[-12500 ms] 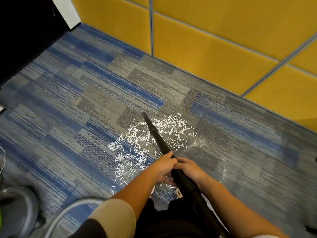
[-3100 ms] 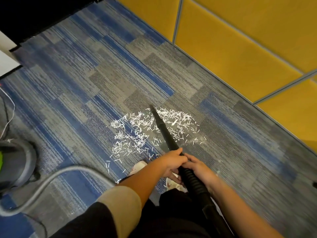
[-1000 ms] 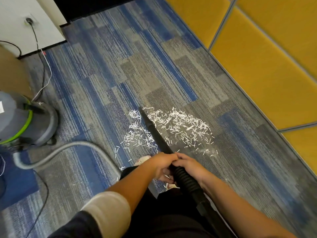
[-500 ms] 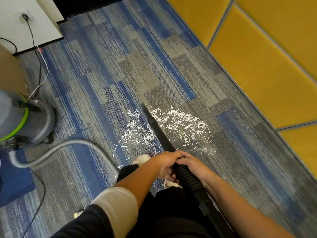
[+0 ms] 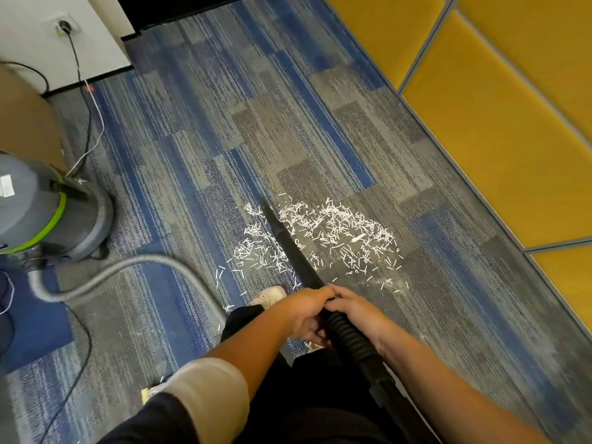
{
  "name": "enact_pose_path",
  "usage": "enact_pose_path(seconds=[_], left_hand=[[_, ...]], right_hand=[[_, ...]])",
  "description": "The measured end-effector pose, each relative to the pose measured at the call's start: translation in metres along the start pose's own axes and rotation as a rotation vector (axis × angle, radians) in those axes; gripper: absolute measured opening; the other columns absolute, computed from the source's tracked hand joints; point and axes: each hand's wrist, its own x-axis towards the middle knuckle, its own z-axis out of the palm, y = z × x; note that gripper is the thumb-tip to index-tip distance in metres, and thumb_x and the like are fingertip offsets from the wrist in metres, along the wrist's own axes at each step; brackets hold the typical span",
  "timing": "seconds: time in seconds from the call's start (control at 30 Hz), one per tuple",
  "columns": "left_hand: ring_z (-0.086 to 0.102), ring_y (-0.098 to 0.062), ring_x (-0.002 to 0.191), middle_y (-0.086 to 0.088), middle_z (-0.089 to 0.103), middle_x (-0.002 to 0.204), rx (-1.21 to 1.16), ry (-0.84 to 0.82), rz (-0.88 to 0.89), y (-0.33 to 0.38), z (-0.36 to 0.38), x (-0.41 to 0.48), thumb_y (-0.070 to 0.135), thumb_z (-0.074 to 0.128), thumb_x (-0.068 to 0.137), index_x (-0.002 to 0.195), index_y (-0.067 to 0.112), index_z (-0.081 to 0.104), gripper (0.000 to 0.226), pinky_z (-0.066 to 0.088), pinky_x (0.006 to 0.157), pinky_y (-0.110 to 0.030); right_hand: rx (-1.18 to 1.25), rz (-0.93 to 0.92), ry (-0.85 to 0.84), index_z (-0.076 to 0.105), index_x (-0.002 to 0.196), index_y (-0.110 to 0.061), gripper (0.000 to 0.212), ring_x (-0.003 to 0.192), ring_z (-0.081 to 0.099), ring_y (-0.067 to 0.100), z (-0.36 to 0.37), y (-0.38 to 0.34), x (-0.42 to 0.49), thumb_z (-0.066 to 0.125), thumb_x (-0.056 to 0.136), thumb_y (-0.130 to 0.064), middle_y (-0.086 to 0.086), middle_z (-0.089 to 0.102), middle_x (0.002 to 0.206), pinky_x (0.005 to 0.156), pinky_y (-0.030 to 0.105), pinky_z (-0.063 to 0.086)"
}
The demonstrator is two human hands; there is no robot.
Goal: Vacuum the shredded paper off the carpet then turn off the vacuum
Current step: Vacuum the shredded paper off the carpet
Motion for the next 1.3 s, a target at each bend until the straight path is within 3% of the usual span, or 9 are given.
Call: enact_pose_path(seconds=[0.3,0.47,0.63,0.93,1.03,1.13,1.3], left_hand=[[0.050,-0.017,0.044,-0.007,0.053,0.058,0.163,-0.054,-0.031,0.008,-0.031,-0.008,0.031,0.035,0.099,0.097,0.009,0.048,0.026,0.055,0.053,-0.034],[0.059,-0.017,0.045,-0.006,0.060,0.049,0.325,-0.197,-0.100,0.013,-0.065,-0.020,0.031,0.033,0.101,0.088,0.008,0.050,0.032,0.056,0.065,-0.034],[0.059,-0.014,0.043,-0.002,0.058,0.046,0.407,-0.199,-0.141,0.009,-0.072,-0.024,0.033,0.031,0.100,0.083,0.011,0.049,0.033,0.053,0.073,-0.036],[0.053,-0.019,0.052,-0.007,0.053,0.062,0.287,-0.102,-0.073,-0.007,-0.057,-0.021,0.031,0.034,0.101,0.083,0.014,0.050,0.028,0.055,0.058,-0.033],[0.056,-0.018,0.047,-0.006,0.055,0.061,0.266,-0.093,-0.068,-0.009,-0.052,-0.017,0.033,0.035,0.100,0.085,0.014,0.050,0.028,0.055,0.057,-0.033],[0.058,-0.017,0.044,-0.004,0.059,0.055,0.236,-0.067,-0.060,-0.009,-0.049,-0.013,0.034,0.037,0.100,0.085,0.013,0.051,0.029,0.055,0.063,-0.037],[0.055,-0.021,0.052,-0.009,0.056,0.067,0.194,-0.043,-0.038,-0.001,-0.049,-0.022,0.027,0.040,0.100,0.087,0.011,0.049,0.023,0.053,0.075,-0.043]], right_hand=[[0.126,0.013,0.013,0.044,0.132,-0.018,0.045,0.044,0.057,0.026,0.029,-0.008,-0.007,0.047,0.091,0.003,0.023,0.058,0.069,0.037,0.029,0.049],[0.242,0.000,0.042,0.043,0.135,-0.016,0.046,0.042,0.056,0.028,0.061,0.004,-0.006,0.045,0.092,0.003,0.021,0.060,0.067,0.034,0.028,0.047],[0.307,-0.004,0.041,0.041,0.134,-0.017,0.044,0.039,0.058,0.028,0.076,0.010,-0.007,0.043,0.094,0.001,0.021,0.061,0.068,0.031,0.029,0.047],[0.271,0.021,0.053,0.038,0.140,-0.021,0.052,0.038,0.057,0.027,0.061,0.021,-0.006,0.045,0.093,0.000,0.020,0.060,0.059,0.033,0.030,0.048],[0.244,0.020,0.048,0.038,0.140,-0.020,0.052,0.038,0.056,0.027,0.056,0.021,-0.006,0.045,0.093,0.000,0.020,0.058,0.059,0.032,0.029,0.047],[0.211,0.020,0.057,0.039,0.138,-0.021,0.051,0.037,0.056,0.027,0.053,0.017,-0.007,0.045,0.093,0.001,0.020,0.058,0.058,0.031,0.029,0.046],[0.194,0.022,0.055,0.037,0.141,-0.022,0.055,0.039,0.056,0.028,0.050,0.009,-0.007,0.046,0.092,0.002,0.020,0.059,0.059,0.032,0.029,0.047]])
